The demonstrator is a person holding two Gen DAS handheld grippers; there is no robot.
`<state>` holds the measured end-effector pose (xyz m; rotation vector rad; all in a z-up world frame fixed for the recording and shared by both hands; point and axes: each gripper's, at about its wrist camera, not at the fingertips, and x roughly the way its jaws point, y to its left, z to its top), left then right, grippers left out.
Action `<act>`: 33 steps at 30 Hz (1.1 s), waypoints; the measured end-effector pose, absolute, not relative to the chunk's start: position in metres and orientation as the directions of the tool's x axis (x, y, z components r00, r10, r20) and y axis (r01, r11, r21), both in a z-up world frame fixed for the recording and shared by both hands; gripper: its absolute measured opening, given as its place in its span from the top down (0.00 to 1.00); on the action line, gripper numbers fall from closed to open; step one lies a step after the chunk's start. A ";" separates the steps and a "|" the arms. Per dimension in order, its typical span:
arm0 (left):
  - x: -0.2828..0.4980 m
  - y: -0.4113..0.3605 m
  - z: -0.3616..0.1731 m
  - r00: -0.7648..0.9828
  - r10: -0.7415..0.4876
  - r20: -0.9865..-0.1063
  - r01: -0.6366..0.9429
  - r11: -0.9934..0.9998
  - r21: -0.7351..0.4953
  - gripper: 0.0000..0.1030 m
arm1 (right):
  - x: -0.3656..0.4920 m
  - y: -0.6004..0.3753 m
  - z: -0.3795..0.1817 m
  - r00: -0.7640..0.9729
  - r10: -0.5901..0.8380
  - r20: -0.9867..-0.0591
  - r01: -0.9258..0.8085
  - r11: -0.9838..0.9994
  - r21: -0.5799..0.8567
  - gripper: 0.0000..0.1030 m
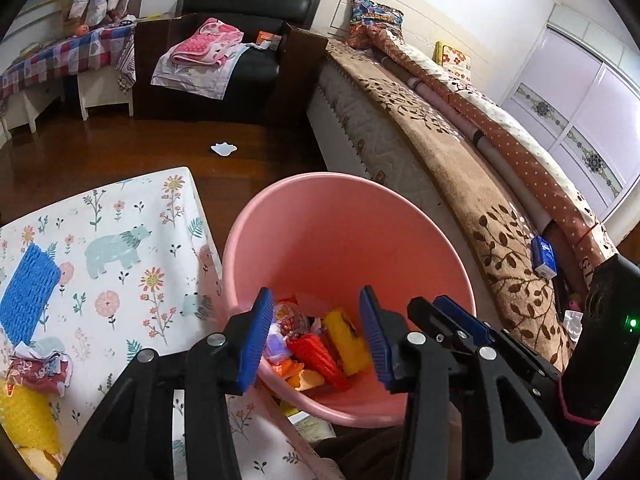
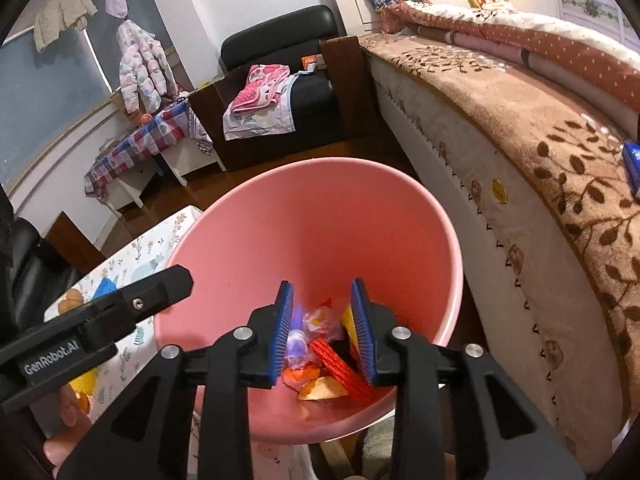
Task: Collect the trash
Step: 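Carry both bags over the pink bucket and open both grippers, then move both grippers back over the table toward the yellow mesh net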
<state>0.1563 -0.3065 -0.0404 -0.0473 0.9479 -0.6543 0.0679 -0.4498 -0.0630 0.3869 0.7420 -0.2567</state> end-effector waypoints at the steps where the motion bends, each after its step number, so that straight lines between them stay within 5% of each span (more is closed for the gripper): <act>1: 0.154 -0.304 -0.039 0.413 -0.536 -0.736 0.498 0.810 -0.311 0.57 | 0.066 -0.448 -0.062 0.711 -0.096 -0.697 0.362 0.899 0.246 0.70; 14: 0.118 -0.255 -0.011 0.486 -0.484 -0.728 0.474 0.845 -0.247 0.57 | 0.042 -0.401 -0.031 0.710 -0.187 -0.679 0.366 0.922 0.129 0.70; 33: 0.049 -0.150 0.032 0.626 -0.387 -0.677 0.365 0.912 -0.184 0.57 | -0.002 -0.309 0.008 0.761 -0.140 -0.633 0.241 0.968 0.076 0.70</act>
